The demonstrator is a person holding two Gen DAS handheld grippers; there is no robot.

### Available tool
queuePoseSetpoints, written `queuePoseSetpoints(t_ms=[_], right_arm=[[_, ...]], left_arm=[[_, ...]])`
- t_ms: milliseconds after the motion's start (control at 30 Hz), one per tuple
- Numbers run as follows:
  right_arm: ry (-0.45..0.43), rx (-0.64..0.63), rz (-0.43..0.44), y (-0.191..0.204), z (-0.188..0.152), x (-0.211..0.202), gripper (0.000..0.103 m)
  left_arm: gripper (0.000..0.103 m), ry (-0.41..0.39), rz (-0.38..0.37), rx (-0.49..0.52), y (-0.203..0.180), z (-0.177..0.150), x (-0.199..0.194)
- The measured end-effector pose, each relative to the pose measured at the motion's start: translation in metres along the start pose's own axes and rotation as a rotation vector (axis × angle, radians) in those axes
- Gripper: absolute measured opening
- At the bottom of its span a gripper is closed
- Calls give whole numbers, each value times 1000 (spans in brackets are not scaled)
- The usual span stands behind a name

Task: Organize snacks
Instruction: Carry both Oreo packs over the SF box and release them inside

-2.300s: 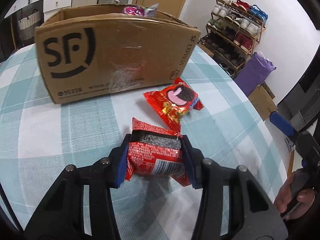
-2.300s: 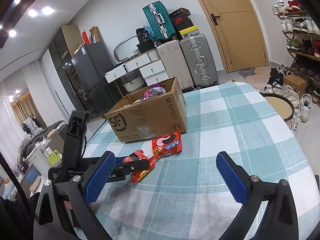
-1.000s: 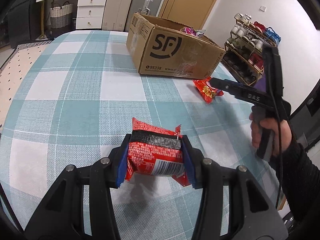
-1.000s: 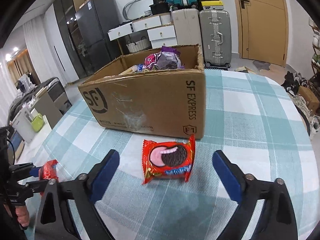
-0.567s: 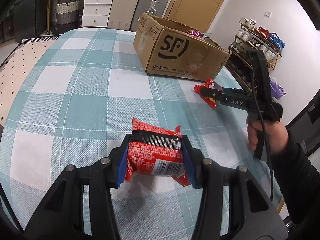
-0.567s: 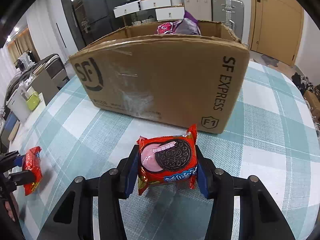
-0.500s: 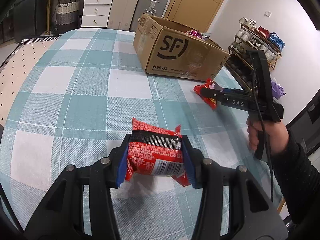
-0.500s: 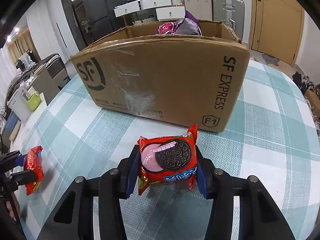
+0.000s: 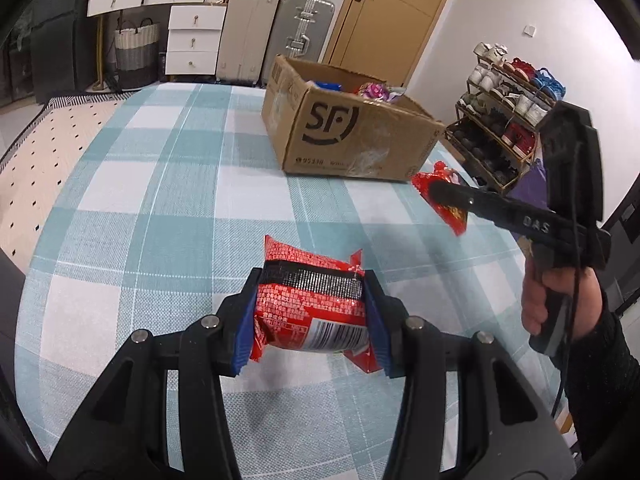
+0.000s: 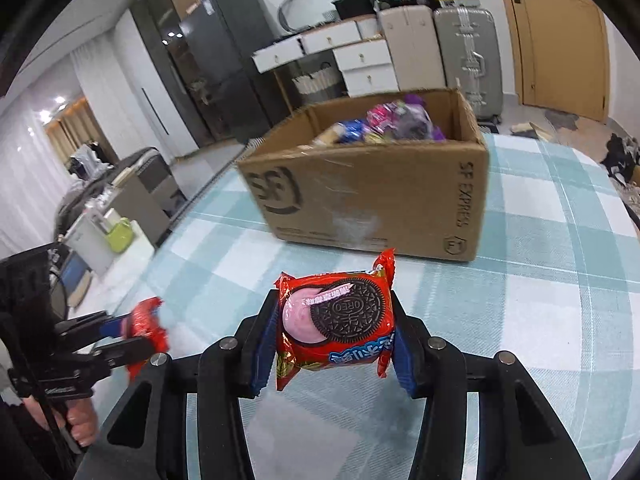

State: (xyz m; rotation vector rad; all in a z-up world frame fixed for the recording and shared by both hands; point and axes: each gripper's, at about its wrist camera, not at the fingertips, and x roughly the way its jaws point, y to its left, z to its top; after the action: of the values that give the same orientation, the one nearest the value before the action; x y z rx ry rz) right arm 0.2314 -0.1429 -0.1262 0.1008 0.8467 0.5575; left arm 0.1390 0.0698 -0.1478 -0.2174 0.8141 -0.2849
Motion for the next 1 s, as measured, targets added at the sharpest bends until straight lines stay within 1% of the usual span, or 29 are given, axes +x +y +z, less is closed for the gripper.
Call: queuePoseSetpoints(t_ms=[133,400,600,700,867,1000], right_arm=[[-60,-34,51,28,-4,-28,49],[-148,-61,68,65,0,-81,49],[-223,-85,83,81,13,-128,49],[-249,-63,101,81,22,-146,49],[-280,-68,101,84,37,-164,49],[-290,-85,104,88,56,-171,49]], left_arm=[[45,-35,-13,29,-12,7,-16],[45,-107,-49,79,-36,31,-52],[45,-175,-26,108,-53,57,-82],[45,-209,-15,114,-60,71,-99],[45,-226,0,125,-71,97,-112],[45,-243,16,128,-79,120,-120]])
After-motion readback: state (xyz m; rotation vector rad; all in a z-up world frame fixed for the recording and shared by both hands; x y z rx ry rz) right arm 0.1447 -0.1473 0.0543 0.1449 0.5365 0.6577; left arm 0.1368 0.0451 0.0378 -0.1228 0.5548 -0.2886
